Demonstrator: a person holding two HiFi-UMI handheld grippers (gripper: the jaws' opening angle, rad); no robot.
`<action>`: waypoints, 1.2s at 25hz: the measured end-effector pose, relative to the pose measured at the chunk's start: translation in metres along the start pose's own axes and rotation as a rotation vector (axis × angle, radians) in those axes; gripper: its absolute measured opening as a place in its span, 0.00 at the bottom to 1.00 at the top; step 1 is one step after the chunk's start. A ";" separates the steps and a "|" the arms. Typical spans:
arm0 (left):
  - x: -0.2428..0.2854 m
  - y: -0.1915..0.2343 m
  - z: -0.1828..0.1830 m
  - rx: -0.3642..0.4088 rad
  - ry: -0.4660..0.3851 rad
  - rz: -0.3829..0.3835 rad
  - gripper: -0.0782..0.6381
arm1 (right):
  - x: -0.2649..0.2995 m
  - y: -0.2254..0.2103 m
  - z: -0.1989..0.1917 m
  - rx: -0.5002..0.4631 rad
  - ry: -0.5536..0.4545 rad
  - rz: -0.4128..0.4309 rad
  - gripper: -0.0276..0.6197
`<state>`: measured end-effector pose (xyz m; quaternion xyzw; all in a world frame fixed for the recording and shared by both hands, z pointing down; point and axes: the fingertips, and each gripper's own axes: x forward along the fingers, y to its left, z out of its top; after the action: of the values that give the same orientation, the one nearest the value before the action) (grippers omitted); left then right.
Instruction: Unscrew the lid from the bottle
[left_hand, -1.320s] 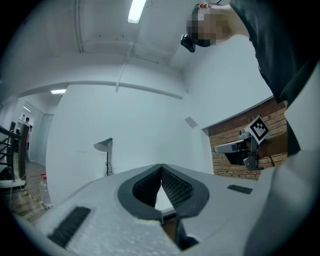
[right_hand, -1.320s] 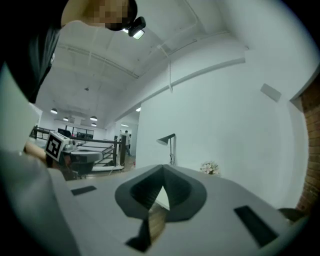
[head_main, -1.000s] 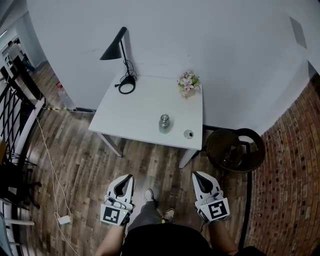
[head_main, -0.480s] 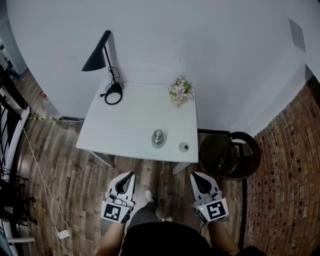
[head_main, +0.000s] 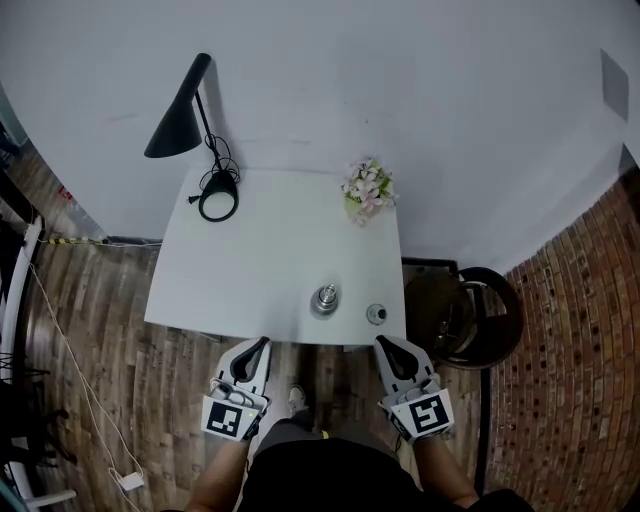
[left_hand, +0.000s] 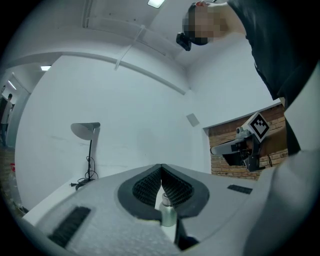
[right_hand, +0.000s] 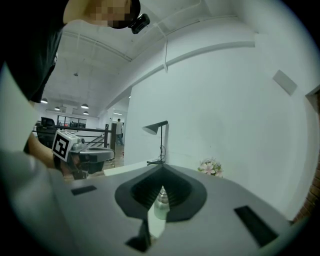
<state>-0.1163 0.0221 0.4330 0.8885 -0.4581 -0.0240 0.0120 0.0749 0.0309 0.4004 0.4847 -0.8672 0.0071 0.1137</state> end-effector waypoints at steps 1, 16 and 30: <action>0.002 0.005 -0.003 0.007 0.013 -0.006 0.14 | 0.005 0.001 0.001 -0.004 0.011 -0.006 0.06; 0.053 -0.002 -0.022 -0.001 0.026 -0.055 0.14 | 0.036 -0.032 0.011 -0.017 -0.029 -0.036 0.06; 0.092 -0.012 -0.094 -0.059 0.134 -0.134 0.15 | 0.077 -0.046 -0.026 0.008 0.016 0.009 0.06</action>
<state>-0.0485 -0.0458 0.5231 0.9160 -0.3949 0.0213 0.0674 0.0800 -0.0548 0.4369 0.4810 -0.8685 0.0152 0.1185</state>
